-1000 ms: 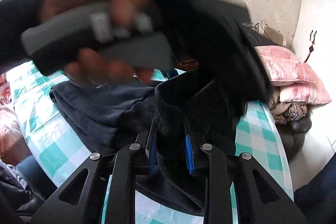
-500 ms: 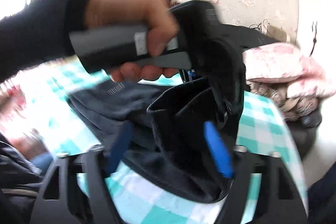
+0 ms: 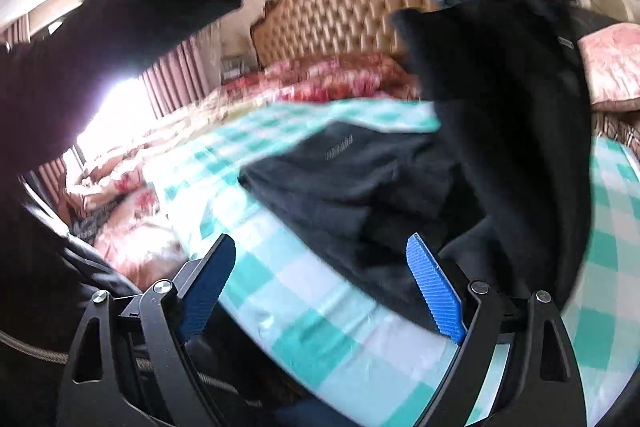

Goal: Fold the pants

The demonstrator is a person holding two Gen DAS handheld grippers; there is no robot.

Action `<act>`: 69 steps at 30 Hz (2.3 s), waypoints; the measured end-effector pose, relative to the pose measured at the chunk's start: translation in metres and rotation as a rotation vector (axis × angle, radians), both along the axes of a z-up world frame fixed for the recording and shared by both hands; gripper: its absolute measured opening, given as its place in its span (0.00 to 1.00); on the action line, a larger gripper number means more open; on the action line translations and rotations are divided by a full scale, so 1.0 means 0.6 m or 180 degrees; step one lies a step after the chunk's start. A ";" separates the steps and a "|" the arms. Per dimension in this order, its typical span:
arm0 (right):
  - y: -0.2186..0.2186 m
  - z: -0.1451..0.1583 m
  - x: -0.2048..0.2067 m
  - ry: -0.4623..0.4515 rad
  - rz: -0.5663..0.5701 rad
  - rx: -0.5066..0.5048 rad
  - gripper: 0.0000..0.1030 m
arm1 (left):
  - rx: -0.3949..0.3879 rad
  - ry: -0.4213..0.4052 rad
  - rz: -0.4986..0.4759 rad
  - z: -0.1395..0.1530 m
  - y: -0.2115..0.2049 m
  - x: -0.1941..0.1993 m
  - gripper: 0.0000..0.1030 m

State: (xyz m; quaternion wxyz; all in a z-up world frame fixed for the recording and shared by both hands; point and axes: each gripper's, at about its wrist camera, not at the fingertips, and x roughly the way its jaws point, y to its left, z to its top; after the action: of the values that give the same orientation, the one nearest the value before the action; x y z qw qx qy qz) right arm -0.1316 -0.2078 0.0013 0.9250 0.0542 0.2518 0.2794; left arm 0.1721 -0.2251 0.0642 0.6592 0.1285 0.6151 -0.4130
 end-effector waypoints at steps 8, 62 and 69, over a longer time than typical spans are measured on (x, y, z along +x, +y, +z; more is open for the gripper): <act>-0.012 -0.002 0.004 -0.0265 -0.1518 -0.0706 0.96 | -0.0276 0.0125 0.0414 0.055 0.096 0.054 0.23; 0.082 -0.065 0.048 0.0021 -0.0860 -0.1226 0.95 | -0.1901 0.0573 0.2396 -0.267 0.682 0.033 0.76; -0.019 0.041 0.147 0.0161 -0.0153 -0.0052 0.95 | -0.1763 -0.0502 0.2785 -0.102 0.693 -0.071 0.88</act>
State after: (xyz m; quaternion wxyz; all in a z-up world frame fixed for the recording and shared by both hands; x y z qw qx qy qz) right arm -0.0434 -0.2189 0.0256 0.9252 0.0597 0.2759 0.2535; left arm 0.1297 0.1906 0.0027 0.8237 -0.2889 0.4275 -0.2352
